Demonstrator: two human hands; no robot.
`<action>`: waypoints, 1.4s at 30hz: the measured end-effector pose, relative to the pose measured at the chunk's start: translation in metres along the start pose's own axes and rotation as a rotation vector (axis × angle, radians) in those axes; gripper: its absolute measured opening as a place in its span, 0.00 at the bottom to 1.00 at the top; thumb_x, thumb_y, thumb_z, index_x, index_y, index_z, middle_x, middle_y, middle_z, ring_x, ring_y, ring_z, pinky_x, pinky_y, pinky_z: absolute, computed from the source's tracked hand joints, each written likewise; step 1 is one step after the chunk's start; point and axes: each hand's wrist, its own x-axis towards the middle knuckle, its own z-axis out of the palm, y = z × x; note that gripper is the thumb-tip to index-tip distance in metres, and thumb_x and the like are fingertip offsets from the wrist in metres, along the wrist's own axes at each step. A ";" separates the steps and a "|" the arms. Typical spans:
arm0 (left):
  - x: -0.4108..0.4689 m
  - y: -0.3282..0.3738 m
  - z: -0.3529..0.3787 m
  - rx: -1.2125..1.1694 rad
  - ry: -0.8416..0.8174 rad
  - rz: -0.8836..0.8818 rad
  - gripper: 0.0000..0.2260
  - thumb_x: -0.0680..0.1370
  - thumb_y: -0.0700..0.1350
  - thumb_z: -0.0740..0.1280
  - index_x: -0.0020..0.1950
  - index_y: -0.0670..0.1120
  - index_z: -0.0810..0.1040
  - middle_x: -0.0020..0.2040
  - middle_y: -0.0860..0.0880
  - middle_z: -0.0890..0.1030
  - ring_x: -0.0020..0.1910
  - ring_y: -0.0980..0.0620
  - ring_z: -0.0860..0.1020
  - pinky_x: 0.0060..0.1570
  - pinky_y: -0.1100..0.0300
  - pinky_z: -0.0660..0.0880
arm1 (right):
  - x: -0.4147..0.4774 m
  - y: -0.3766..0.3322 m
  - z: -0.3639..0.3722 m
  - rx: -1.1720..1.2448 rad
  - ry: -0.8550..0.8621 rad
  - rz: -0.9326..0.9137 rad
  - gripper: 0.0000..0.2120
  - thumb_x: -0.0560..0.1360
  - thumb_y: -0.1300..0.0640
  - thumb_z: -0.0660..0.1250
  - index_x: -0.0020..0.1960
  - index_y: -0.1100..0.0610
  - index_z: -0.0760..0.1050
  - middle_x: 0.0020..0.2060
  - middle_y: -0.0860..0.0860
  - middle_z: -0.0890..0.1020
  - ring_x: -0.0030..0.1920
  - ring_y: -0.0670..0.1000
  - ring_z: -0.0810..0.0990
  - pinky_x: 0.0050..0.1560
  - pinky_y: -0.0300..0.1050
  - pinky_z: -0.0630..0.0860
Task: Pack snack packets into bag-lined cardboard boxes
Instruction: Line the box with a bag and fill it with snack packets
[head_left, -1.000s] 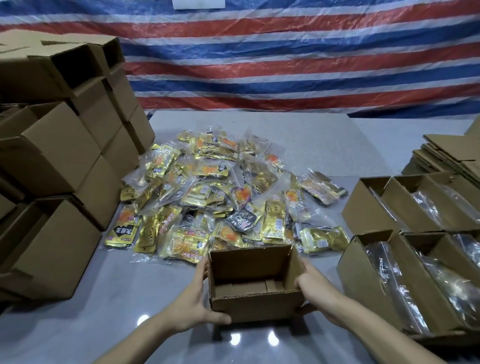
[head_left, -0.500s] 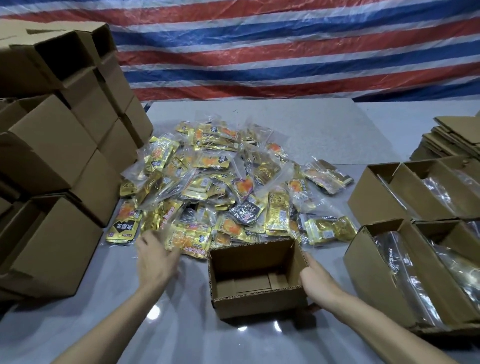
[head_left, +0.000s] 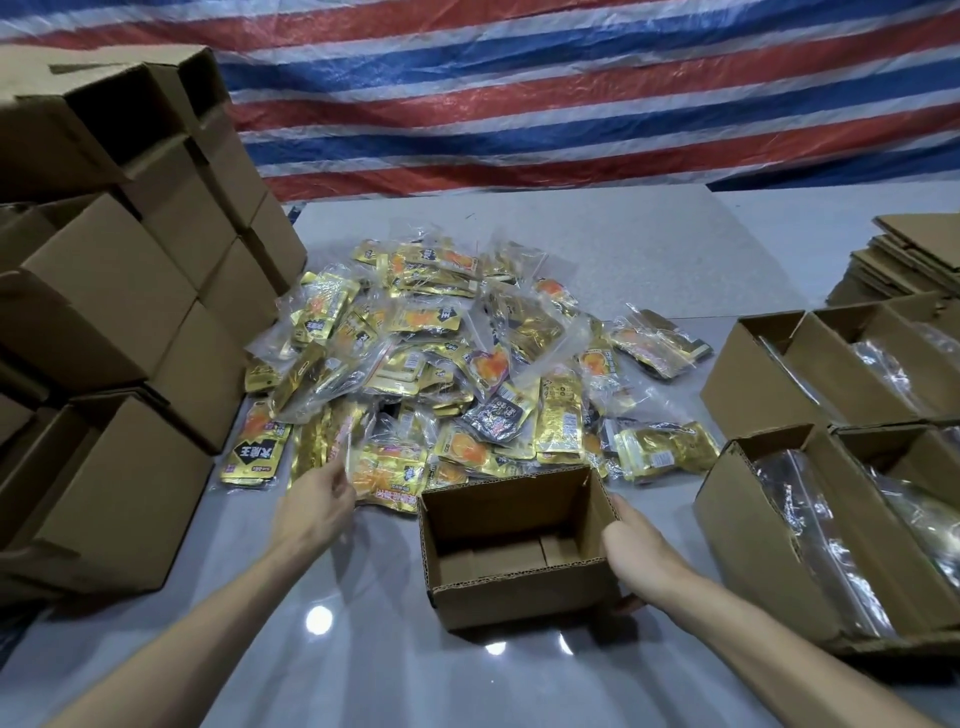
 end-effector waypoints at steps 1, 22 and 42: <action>-0.003 0.000 -0.002 0.044 -0.040 0.036 0.08 0.78 0.39 0.63 0.39 0.45 0.71 0.35 0.46 0.79 0.36 0.45 0.77 0.40 0.49 0.77 | 0.000 0.000 0.000 -0.003 0.003 0.000 0.20 0.78 0.63 0.49 0.59 0.40 0.59 0.45 0.42 0.69 0.44 0.45 0.72 0.47 0.57 0.84; 0.012 0.000 0.009 0.196 -0.233 0.054 0.32 0.73 0.32 0.71 0.74 0.43 0.63 0.74 0.45 0.65 0.59 0.42 0.78 0.55 0.46 0.79 | 0.004 0.001 0.001 0.006 -0.006 0.035 0.23 0.75 0.62 0.51 0.60 0.36 0.60 0.45 0.43 0.75 0.46 0.55 0.80 0.34 0.57 0.84; 0.002 0.063 -0.104 0.334 -0.477 0.446 0.10 0.74 0.52 0.76 0.35 0.58 0.79 0.29 0.62 0.78 0.33 0.61 0.77 0.37 0.58 0.73 | 0.003 0.000 0.002 -0.023 0.013 -0.027 0.32 0.75 0.60 0.51 0.78 0.47 0.59 0.69 0.52 0.72 0.68 0.60 0.72 0.66 0.57 0.72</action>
